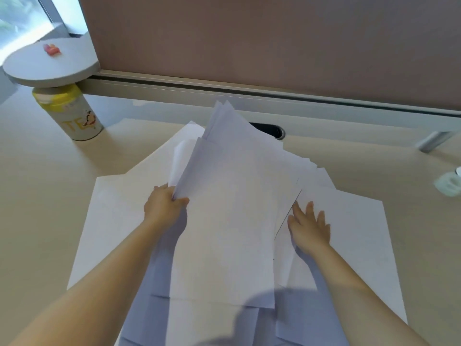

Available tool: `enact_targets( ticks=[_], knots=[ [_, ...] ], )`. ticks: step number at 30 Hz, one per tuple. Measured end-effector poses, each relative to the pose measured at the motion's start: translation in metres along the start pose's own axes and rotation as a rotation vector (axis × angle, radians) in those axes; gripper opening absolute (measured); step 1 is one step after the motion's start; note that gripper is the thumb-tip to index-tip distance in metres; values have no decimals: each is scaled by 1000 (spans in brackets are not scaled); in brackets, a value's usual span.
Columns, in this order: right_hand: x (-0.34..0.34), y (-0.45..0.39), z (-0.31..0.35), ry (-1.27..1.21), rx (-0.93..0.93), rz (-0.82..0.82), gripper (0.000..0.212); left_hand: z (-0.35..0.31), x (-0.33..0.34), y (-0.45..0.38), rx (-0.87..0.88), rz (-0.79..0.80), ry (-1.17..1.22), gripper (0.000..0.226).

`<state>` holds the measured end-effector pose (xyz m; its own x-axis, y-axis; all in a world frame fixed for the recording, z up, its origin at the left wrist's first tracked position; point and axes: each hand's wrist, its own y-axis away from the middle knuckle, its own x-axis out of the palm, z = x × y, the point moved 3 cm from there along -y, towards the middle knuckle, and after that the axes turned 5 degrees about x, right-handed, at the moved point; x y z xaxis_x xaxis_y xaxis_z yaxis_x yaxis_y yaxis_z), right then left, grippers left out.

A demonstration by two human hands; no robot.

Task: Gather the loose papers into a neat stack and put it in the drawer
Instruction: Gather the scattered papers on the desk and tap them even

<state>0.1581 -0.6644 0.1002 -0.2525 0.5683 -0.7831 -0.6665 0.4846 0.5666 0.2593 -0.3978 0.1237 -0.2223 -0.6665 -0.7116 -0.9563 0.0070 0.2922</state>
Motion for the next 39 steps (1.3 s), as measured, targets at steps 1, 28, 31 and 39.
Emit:
enact_targets(
  ticks=[1, 28, 31, 39],
  knots=[
    [0, 1, 4, -17, -18, 6, 52, -1, 0, 0, -5, -19, 44, 14],
    [13, 15, 62, -707, -39, 200, 34, 72, -51, 37, -261, -27, 675, 36],
    [27, 14, 77, -672, -20, 276, 29, 74, -53, 32, -283, 64, 699, 31],
    [22, 20, 101, -685, -90, 4, 17, 72, -53, 14, -287, -76, 557, 28]
  ],
)
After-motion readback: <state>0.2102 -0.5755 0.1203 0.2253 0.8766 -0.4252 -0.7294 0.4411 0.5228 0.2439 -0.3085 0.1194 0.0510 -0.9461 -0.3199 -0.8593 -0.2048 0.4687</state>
